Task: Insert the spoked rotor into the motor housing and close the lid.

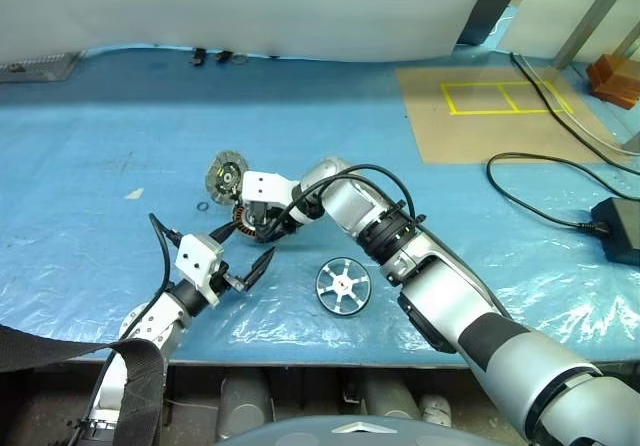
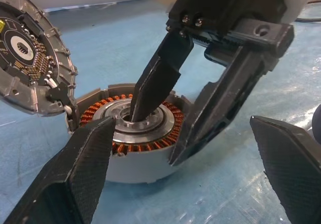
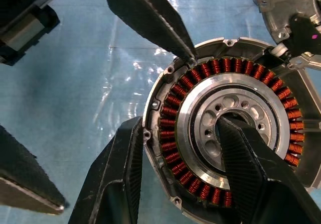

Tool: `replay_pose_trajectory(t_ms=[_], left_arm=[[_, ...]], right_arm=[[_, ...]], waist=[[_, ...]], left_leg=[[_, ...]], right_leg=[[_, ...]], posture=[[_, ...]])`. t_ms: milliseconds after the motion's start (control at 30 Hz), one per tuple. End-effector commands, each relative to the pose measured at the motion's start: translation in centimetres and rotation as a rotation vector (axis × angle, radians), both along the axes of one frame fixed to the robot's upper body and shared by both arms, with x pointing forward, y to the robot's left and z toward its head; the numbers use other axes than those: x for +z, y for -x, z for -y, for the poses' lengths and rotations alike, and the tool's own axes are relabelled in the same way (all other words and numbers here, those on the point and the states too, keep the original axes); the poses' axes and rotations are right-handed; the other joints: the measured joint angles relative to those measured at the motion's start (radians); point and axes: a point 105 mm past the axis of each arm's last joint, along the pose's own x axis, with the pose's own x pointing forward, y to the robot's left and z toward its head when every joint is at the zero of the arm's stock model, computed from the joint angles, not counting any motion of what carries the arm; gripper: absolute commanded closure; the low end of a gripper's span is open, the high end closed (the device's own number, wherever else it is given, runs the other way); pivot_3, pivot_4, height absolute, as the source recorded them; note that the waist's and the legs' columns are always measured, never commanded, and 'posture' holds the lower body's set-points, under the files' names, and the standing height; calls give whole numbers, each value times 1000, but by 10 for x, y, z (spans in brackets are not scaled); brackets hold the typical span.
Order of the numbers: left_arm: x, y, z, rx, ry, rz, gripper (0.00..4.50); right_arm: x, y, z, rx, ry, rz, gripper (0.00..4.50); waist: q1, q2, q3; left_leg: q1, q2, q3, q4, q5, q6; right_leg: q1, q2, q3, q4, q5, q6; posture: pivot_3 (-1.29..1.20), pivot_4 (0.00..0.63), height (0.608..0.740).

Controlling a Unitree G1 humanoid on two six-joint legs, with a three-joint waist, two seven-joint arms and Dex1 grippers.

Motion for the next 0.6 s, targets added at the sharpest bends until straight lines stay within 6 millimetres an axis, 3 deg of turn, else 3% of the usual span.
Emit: replay_pose_trajectory(t_ms=[33, 100, 200, 233, 367, 500, 600], left_arm=[[10, -1, 2, -18, -3, 40, 0], [10, -2, 2, -22, -5, 40, 0], [10, -4, 2, -24, -7, 42, 0], [11, -5, 2, -25, -6, 43, 0], [12, -7, -1, -26, -1, 43, 0], [15, -8, -8, -3, 31, 44, 0], [6, -7, -26, 95, 54, -1, 0]], right_arm=[[-18, 10, -1, -3, 29, -75, 2566], [-20, 7, 5, 7, 43, -49, 2566], [-16, 9, 9, 38, 45, -38, 1559], [-6, 8, 8, 33, 17, -35, 1559], [35, 11, 7, 41, -81, -21, 516], [58, 14, 14, 52, -139, -2, 516], [80, 14, 17, 56, -273, 72, 516]], waist=[[0, 0, 0], [0, 0, 0], [5, 0, 0], [6, 1, 0], [15, 1, 0], [13, 1, 1], [6, 1, 1]], left_leg=[[0, 0, 0, 0, 0, 0], [0, 0, 0, 0, 0, 0], [0, 0, 0, 0, 0, 0], [0, 0, 0, 0, 0, 0], [-2, -1, 0, 1, 0, 0], [-3, -1, 0, 1, 2, -4], [-3, -1, 0, 0, 2, -4]], right_leg=[[0, 0, 0, 0, 0, 0], [0, 0, 0, 0, 0, 0], [1, 0, 0, 0, 0, 0], [0, 0, 0, 0, 0, 0], [0, -1, 0, -1, 0, 0], [0, -1, 0, -1, 0, 0], [-1, 0, 0, -1, 0, 0]], posture=[[0, 150, 740], [0, 150, 740], [0, 150, 740], [0, 150, 740], [0, 150, 740], [0, 150, 740], [0, 150, 740]])
